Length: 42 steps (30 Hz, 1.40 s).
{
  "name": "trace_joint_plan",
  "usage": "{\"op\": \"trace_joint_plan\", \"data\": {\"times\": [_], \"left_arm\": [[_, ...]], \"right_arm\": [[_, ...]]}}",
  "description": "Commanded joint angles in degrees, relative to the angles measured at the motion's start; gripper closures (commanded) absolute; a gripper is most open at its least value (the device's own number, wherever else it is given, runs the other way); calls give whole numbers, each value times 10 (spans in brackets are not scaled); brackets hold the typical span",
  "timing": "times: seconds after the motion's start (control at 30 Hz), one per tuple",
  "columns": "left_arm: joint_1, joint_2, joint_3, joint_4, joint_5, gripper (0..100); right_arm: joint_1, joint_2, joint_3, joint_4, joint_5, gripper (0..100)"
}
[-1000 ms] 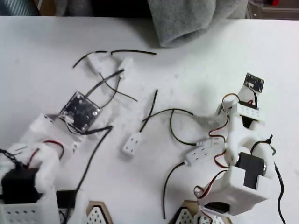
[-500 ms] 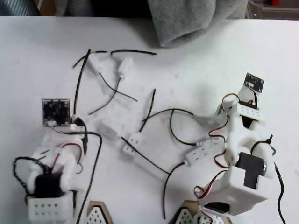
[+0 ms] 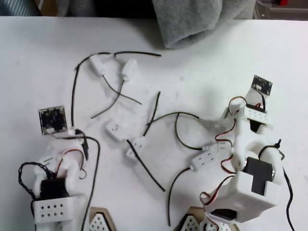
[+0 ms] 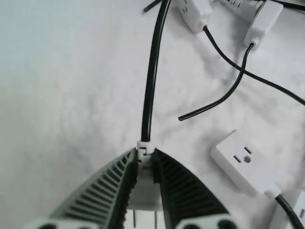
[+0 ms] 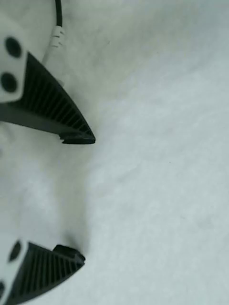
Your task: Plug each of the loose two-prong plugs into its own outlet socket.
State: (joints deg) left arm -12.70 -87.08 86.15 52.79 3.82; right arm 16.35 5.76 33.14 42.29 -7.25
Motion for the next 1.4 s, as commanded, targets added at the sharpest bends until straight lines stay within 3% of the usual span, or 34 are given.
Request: {"op": "trace_joint_plan", "data": {"times": [0.0,0.23,0.4,0.6,1.13,1.37], "left_arm": [[-6,5,-55,2,-5,979],[-3,252,-224,1,-4,978],[62,515,-305,-4,-6,977],[83,742,-376,-72,-4,977],[80,766,-412,-20,-7,977],[85,717,-410,-3,-8,957]], "right_arm": [[-3,-24,-2,-6,7,658],[-3,-24,-2,-5,7,658],[-2,-24,-2,-5,7,658],[-3,-24,-2,-7,7,658],[-3,-24,-2,-6,9,657],[-4,-24,-2,-6,31,657]]}}
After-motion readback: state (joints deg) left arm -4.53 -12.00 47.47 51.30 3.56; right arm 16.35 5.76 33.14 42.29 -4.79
